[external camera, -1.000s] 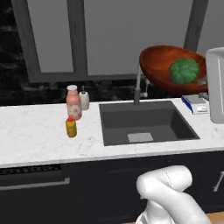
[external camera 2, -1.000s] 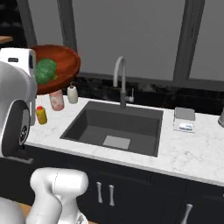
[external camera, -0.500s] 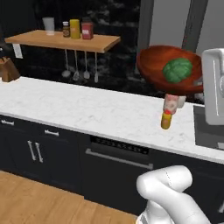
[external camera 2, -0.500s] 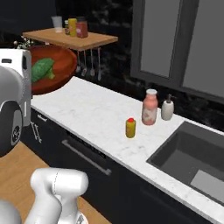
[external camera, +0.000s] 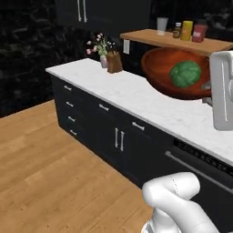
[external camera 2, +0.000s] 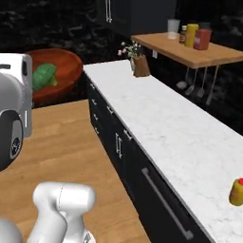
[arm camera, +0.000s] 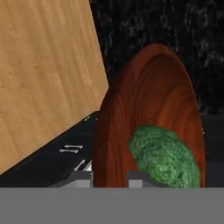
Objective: Pick the broccoli from the sink and place it in the bowl. Then pick the bowl and place it in the microwave. Then close the microwave door and press the start button.
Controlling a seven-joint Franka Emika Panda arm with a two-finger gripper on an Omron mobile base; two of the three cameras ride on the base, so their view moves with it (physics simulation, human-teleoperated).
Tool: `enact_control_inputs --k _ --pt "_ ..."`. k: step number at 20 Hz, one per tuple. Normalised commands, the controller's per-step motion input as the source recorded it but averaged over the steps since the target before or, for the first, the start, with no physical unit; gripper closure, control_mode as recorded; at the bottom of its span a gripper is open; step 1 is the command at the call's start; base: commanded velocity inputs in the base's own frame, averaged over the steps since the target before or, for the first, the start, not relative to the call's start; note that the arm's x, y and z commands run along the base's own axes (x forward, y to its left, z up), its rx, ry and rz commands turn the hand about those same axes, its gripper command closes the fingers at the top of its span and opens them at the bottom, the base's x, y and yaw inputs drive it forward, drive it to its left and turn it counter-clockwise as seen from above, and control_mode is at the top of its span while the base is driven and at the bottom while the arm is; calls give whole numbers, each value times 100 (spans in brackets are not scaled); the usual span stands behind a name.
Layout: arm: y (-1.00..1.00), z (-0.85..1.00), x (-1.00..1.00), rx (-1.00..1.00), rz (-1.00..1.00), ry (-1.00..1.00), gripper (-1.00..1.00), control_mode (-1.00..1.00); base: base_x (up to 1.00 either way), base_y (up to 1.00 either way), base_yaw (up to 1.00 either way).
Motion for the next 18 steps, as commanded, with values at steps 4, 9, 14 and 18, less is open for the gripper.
enact_control_inputs --k 4,9,14,18 --pt "0 0 0 0 0 0 100 100 100 1 70" --pt "0 0 0 0 0 0 100 100 100 0 79" --pt "0 0 0 0 0 0 100 100 98 0 78" --pt "0 0 0 0 0 0 100 100 80 0 80"
